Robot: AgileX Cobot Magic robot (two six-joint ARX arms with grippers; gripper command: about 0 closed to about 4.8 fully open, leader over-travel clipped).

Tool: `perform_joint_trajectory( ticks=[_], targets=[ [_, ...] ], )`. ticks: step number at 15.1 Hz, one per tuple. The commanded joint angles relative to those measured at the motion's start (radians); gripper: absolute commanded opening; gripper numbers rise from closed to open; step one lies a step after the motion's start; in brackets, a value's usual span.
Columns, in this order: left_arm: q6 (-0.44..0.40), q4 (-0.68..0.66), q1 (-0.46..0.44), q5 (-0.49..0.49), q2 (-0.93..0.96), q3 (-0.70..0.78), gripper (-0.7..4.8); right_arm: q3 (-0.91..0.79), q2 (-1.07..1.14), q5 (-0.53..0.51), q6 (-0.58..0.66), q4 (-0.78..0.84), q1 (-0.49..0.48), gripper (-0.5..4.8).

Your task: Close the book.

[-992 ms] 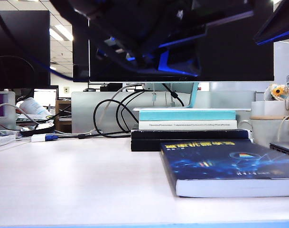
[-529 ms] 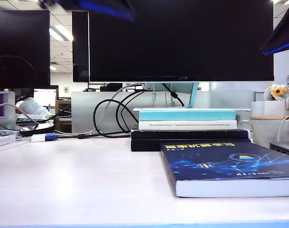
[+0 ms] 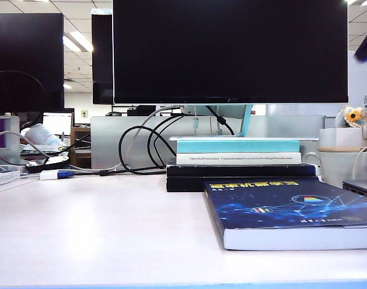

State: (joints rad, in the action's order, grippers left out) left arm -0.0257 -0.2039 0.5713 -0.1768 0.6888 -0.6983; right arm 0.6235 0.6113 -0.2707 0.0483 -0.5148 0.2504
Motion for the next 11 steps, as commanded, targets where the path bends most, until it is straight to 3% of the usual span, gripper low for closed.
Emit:
perform_joint_trajectory(
  ticks=[1, 4, 5, 6, 11],
  targets=[
    [-0.047, -0.134, 0.003, -0.028, -0.098, -0.003, -0.06, 0.005, -0.077, 0.063, 0.035, 0.023, 0.000, -0.04],
    [-0.060, -0.215, 0.002, 0.044, -0.195, -0.003, -0.06, 0.005, -0.185, 0.135, 0.039, 0.026, 0.000, -0.04],
    [-0.087, -0.266, 0.002, 0.168, -0.314, -0.001, -0.06, 0.005, -0.284, 0.234, 0.057, 0.039, -0.001, -0.04],
    [-0.098, -0.279, 0.002, 0.269, -0.380, 0.002, -0.06, 0.005, -0.332, 0.252, 0.057, 0.063, -0.001, -0.04],
    [-0.086, -0.270, 0.002, 0.478, -0.539, 0.088, -0.06, 0.005, -0.463, 0.339, 0.056, 0.102, -0.001, -0.04]
  ],
)
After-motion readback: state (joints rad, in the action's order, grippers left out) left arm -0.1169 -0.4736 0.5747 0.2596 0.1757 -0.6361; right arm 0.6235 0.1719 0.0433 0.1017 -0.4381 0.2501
